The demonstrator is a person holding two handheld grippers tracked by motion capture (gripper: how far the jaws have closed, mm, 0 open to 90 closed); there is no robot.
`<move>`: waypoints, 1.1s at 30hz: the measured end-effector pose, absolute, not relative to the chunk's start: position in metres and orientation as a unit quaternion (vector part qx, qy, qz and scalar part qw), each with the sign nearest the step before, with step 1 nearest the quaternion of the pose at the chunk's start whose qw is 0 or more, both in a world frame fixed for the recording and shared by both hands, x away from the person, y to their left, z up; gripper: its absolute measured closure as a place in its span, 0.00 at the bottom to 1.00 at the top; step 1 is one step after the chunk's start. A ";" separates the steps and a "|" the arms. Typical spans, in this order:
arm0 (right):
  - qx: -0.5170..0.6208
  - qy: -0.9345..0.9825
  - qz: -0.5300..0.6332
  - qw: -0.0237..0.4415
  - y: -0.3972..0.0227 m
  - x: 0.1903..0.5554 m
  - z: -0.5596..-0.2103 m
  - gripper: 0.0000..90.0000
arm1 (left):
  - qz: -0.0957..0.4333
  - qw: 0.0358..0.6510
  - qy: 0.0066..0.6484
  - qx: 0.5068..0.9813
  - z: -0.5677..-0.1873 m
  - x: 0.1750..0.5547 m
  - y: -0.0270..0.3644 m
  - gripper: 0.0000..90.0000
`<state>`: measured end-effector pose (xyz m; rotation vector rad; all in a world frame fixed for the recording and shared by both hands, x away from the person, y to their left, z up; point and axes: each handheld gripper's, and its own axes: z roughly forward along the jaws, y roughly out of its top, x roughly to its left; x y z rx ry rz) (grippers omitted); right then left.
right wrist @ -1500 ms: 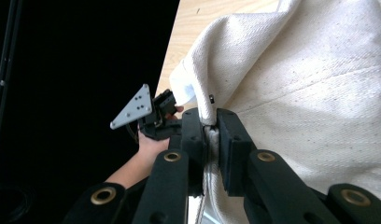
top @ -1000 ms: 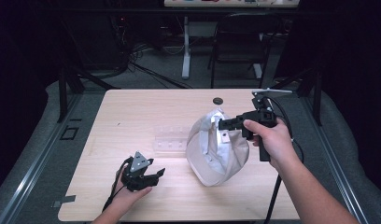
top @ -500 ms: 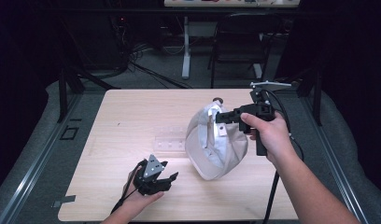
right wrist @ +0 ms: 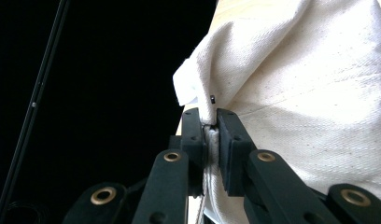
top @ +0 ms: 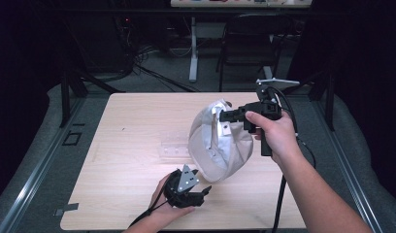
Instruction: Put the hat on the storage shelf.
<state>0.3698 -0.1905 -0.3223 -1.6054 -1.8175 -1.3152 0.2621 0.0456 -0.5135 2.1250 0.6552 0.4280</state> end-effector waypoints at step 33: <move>-0.577 -0.644 -0.469 0.179 -0.194 0.369 -0.321 0.91 | 0.254 0.403 0.284 0.832 -0.497 0.273 0.053 0.80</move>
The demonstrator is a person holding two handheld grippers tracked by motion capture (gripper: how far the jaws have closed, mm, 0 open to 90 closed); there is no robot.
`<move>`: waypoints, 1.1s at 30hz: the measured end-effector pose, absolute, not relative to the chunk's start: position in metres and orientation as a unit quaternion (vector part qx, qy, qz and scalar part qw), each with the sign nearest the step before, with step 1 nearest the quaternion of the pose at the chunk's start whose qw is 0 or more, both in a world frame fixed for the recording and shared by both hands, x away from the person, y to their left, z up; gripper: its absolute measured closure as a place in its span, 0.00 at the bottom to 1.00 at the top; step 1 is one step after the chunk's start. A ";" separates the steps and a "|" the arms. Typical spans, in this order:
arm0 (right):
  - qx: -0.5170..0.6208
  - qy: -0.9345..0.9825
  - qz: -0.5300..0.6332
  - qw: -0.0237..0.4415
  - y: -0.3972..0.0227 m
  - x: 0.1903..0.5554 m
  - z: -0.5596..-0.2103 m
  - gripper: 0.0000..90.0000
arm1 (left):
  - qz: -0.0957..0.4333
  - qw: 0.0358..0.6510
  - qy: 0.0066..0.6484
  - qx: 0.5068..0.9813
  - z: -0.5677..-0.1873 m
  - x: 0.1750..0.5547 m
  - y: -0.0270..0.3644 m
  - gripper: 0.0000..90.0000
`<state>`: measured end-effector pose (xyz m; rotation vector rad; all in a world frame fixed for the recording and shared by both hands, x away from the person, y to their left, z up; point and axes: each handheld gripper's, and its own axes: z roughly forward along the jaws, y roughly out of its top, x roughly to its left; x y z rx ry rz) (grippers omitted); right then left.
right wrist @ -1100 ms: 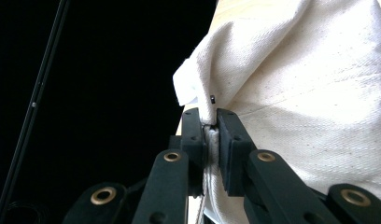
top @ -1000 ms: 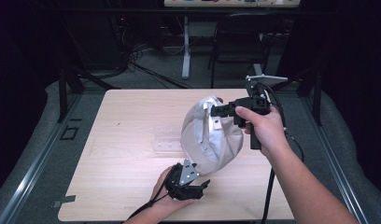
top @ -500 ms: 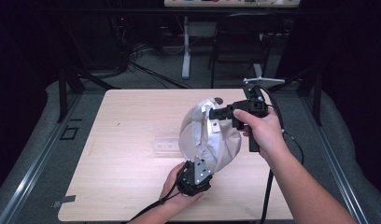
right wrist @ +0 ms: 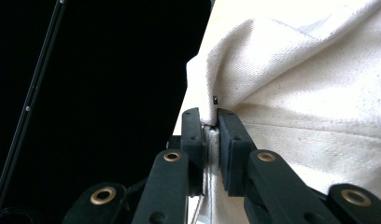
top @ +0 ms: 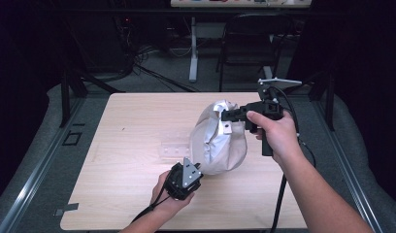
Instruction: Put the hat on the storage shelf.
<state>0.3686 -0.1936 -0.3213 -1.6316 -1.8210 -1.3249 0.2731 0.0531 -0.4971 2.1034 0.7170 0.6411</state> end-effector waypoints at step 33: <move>-0.566 -0.654 -0.468 0.180 -0.172 0.378 -0.324 0.91 | 0.150 0.478 0.311 0.808 -0.488 0.348 0.075 0.92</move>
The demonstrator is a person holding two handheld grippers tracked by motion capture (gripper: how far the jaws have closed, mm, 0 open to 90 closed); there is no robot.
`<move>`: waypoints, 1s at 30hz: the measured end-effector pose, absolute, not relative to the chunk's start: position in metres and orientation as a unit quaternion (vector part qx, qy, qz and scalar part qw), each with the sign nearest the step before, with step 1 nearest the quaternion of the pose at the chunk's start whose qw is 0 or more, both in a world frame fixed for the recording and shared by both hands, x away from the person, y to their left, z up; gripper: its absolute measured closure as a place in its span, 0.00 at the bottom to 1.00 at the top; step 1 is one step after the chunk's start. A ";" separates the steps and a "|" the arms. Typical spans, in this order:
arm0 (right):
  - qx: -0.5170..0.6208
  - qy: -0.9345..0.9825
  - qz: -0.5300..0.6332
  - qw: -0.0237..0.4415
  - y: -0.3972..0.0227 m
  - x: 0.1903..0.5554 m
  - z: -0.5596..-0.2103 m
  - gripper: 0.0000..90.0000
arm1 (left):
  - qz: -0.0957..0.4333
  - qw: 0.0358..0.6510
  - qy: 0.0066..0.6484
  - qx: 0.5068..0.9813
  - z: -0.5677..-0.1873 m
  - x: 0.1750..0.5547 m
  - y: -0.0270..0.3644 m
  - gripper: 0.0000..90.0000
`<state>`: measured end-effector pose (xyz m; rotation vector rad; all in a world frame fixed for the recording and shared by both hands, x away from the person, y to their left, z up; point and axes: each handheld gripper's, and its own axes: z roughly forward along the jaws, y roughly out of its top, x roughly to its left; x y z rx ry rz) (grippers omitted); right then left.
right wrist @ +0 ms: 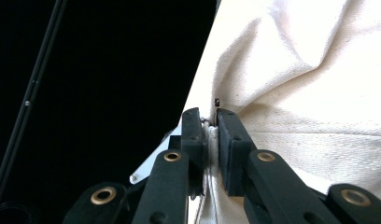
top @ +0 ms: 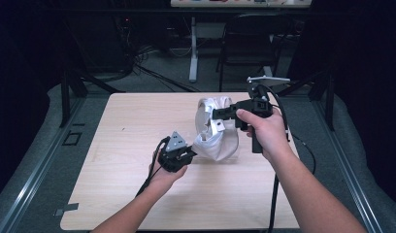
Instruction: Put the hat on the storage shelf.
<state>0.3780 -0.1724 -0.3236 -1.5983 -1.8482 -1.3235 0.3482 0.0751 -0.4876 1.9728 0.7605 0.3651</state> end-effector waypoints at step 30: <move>-0.574 -0.653 -0.455 0.191 -0.158 0.394 -0.349 0.91 | 0.137 0.457 0.350 0.806 -0.509 0.361 0.076 0.93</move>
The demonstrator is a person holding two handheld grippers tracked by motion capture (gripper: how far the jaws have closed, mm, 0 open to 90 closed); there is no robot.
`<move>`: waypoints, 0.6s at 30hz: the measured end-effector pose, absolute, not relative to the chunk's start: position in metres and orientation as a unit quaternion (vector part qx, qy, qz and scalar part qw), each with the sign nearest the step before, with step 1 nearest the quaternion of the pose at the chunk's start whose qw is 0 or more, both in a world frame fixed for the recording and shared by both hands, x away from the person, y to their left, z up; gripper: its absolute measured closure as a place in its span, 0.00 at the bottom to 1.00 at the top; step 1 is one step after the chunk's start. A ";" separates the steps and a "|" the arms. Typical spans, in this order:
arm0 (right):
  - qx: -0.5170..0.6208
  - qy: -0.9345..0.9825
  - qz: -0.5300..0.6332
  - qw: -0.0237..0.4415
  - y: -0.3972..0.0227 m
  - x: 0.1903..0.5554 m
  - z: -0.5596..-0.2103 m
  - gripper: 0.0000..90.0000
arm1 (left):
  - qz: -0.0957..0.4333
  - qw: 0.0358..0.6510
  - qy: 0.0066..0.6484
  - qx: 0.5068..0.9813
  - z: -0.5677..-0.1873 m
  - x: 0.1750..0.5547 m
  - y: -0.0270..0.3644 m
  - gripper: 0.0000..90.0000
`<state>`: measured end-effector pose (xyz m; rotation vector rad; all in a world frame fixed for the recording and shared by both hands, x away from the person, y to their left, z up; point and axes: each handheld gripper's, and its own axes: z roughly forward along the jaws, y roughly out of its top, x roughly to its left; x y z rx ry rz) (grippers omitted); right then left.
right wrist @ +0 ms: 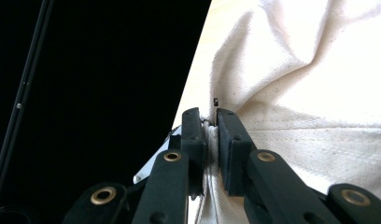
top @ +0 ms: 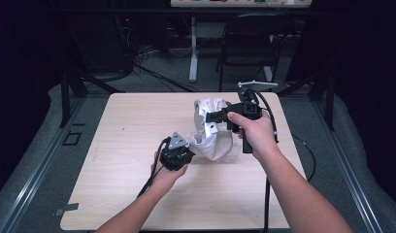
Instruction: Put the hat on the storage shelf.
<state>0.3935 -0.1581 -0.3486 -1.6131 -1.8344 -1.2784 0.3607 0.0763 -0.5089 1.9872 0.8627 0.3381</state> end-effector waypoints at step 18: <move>-0.598 -0.647 -0.437 0.181 -0.160 0.403 -0.375 0.91 | 0.127 0.431 0.371 0.813 -0.519 0.365 0.079 0.95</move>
